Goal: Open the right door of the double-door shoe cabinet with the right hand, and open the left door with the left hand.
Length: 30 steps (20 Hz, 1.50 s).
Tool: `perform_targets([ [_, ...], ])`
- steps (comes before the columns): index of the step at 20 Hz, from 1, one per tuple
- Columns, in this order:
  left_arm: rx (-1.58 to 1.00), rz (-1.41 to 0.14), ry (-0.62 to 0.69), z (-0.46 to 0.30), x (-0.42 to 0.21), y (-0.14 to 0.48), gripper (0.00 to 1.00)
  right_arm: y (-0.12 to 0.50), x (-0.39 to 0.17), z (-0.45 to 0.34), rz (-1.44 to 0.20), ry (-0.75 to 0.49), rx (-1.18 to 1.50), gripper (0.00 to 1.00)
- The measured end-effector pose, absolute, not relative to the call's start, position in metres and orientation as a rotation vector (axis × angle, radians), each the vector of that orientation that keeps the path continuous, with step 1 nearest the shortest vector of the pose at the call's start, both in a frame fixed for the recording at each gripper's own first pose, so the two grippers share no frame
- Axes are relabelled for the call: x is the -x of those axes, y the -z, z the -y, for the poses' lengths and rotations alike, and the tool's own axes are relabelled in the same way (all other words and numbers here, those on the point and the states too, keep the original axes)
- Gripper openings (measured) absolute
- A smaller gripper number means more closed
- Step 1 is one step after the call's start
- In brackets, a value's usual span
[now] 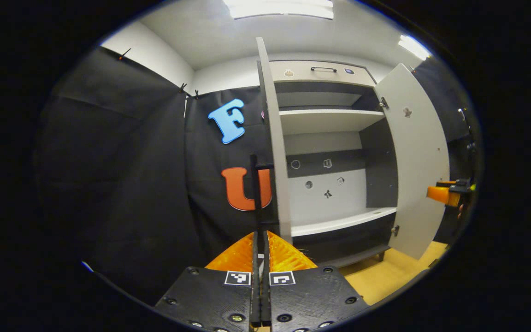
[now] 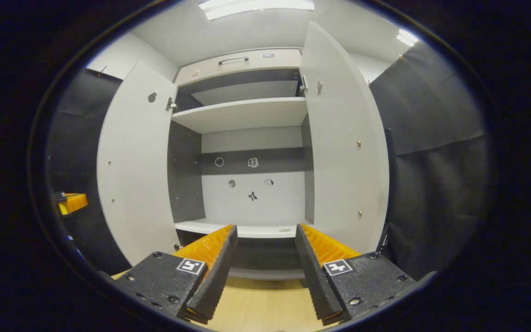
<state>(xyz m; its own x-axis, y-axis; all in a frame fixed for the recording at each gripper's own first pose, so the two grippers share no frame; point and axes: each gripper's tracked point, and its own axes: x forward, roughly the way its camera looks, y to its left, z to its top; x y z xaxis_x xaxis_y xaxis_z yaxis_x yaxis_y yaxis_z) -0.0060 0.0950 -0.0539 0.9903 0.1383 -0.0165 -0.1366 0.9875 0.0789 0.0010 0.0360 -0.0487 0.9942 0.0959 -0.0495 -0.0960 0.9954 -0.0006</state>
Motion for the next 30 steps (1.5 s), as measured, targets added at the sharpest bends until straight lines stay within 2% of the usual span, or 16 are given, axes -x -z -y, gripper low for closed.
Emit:
perform_targets([
  [1, -0.04, -0.015, -0.101, -0.076, 0.001, 0.053, 0.0, 0.05, 0.001, -0.034, -0.053, -0.099, 0.005, 0.8],
  [4, 0.038, 0.002, -0.017, -0.028, -0.03, 0.048, 0.0, 0.047, 0.011, -0.021, -0.048, -0.088, 0.036, 0.82],
  [6, 0.053, -0.005, 0.016, 0.0, -0.053, 0.052, 0.0, 0.042, 0.019, -0.008, -0.034, -0.064, 0.05, 0.79],
  [11, 0.029, -0.003, -0.02, 0.035, -0.09, 0.062, 0.02, 0.028, 0.035, 0.011, -0.002, -0.052, 0.066, 0.79],
  [13, 0.023, 0.011, -0.034, 0.039, -0.089, 0.061, 0.11, 0.027, 0.039, 0.019, 0.01, -0.042, 0.079, 0.79],
  [14, 0.014, 0.02, -0.042, 0.04, -0.088, 0.059, 0.44, 0.027, 0.039, 0.023, 0.014, -0.04, 0.077, 0.79],
  [15, 0.004, 0.035, -0.041, 0.042, -0.088, 0.054, 0.39, 0.027, 0.037, 0.026, 0.014, -0.039, 0.071, 0.79],
  [16, -0.007, 0.045, -0.04, 0.045, -0.086, 0.05, 0.6, 0.026, 0.036, 0.027, 0.015, -0.04, 0.061, 0.8],
  [19, -0.028, 0.088, -0.05, 0.045, -0.078, 0.035, 0.66, 0.022, 0.032, 0.027, 0.023, -0.063, 0.023, 0.8],
  [22, -0.032, 0.114, -0.088, 0.042, -0.068, 0.03, 0.87, 0.021, 0.031, 0.025, 0.037, -0.082, 0.011, 0.82],
  [23, -0.039, 0.099, -0.097, 0.042, -0.064, 0.035, 0.89, 0.02, 0.032, 0.022, 0.047, -0.095, -0.002, 0.82],
  [24, -0.045, 0.09, -0.105, 0.042, -0.062, 0.038, 0.9, 0.019, 0.032, 0.018, 0.055, -0.112, -0.016, 0.8],
  [25, -0.048, 0.088, -0.113, 0.041, -0.06, 0.04, 0.9, 0.018, 0.033, 0.016, 0.063, -0.125, -0.03, 0.82],
  [26, -0.052, 0.086, -0.114, 0.042, -0.059, 0.041, 0.9, 0.017, 0.032, 0.014, 0.073, -0.133, -0.041, 0.8],
  [30, -0.044, 0.071, -0.109, 0.045, -0.056, 0.048, 0.9, 0.019, 0.032, 0.008, 0.072, -0.144, -0.037, 0.79],
])
